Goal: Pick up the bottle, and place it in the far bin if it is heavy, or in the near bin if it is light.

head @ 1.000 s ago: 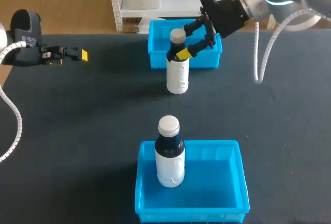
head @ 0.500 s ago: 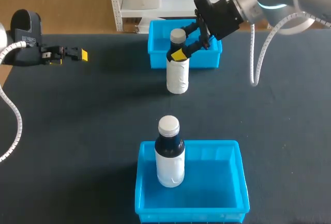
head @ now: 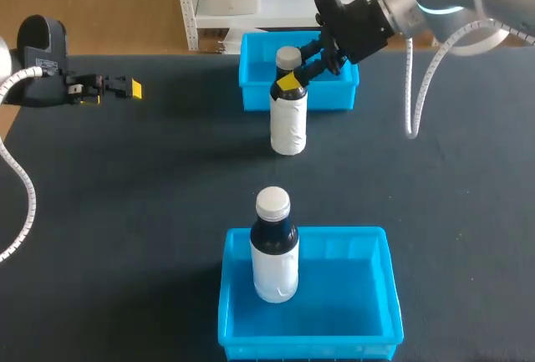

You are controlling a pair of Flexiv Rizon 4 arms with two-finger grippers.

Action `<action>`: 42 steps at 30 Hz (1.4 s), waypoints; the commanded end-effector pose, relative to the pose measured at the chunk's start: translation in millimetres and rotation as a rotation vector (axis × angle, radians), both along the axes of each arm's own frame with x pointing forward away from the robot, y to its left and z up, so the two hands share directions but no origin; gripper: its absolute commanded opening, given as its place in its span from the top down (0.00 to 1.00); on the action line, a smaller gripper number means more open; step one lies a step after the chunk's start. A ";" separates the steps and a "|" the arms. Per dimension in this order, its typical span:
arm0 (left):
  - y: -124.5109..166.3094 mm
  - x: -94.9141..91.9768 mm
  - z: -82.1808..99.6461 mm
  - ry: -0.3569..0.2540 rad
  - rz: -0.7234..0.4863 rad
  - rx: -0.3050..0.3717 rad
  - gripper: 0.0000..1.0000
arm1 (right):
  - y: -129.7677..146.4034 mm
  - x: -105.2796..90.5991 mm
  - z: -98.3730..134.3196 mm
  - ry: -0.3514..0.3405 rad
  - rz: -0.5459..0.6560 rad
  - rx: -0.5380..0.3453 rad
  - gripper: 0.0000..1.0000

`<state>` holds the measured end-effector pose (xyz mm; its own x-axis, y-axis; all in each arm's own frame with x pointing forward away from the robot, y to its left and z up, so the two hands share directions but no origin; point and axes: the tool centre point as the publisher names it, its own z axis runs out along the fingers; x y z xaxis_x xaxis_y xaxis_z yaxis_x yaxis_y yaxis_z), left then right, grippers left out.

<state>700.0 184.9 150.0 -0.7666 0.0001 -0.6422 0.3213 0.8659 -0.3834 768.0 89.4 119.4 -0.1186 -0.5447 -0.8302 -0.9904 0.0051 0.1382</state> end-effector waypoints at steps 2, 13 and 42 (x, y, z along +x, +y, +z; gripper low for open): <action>0.0 0.0 0.0 0.000 0.000 0.000 0.00 | -1.1 -1.2 2.0 -0.003 -0.002 0.001 0.98; 0.0 0.0 0.0 0.000 0.000 0.000 0.00 | -7.6 0.4 27.7 -0.051 -0.004 -0.002 1.00; 0.0 0.0 0.0 0.000 0.000 0.000 0.00 | -132.3 -48.5 109.3 -0.109 -0.185 -0.018 1.00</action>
